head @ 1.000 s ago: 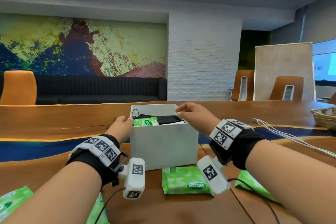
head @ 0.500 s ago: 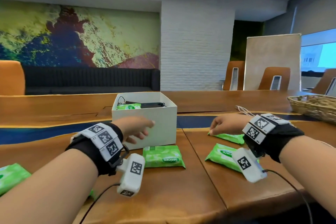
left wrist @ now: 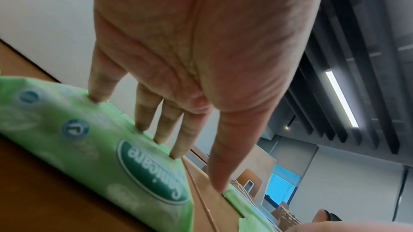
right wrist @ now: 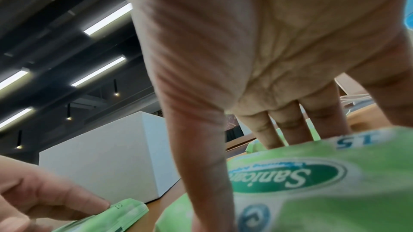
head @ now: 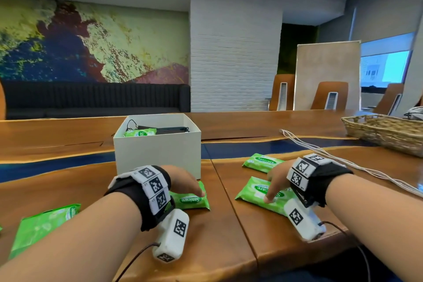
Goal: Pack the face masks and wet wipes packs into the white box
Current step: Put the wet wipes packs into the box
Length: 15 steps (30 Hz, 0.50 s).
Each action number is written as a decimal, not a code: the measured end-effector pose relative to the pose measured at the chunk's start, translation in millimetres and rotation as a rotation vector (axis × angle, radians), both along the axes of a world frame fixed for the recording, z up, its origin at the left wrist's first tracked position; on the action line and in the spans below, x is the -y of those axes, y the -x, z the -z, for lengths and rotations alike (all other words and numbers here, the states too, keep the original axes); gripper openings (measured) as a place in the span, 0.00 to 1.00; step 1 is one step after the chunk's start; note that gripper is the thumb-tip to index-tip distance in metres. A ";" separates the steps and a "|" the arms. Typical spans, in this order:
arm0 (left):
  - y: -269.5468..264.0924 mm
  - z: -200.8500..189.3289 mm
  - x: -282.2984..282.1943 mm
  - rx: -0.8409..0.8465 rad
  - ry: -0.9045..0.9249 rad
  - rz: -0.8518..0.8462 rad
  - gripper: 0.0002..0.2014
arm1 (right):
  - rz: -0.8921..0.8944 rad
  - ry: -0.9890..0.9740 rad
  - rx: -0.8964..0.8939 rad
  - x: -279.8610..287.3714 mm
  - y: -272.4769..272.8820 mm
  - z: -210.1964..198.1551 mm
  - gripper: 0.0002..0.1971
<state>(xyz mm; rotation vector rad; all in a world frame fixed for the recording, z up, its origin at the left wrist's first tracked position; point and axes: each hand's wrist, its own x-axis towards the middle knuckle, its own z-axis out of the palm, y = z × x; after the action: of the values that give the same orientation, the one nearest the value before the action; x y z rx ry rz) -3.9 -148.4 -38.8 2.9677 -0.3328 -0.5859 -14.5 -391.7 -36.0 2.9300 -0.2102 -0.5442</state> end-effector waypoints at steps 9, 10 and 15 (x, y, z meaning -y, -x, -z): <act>-6.3 4.3 -4.8 0.025 -0.100 0.019 0.35 | 0.032 -0.024 0.012 -1.8 -1.5 3.3 0.42; -7.4 4.8 -5.3 0.031 -0.108 0.023 0.35 | 0.032 -0.026 0.027 -1.4 -1.8 3.6 0.43; -11.3 7.8 -5.1 0.032 -0.172 0.047 0.39 | 0.014 -0.072 0.112 -5.9 4.7 -6.1 0.44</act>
<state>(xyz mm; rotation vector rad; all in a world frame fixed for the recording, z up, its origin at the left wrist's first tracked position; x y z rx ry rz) 7.4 -143.3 -46.7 3.1452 -0.3742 -0.6010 -19.2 -385.7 -29.9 3.0337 -0.2290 -0.3984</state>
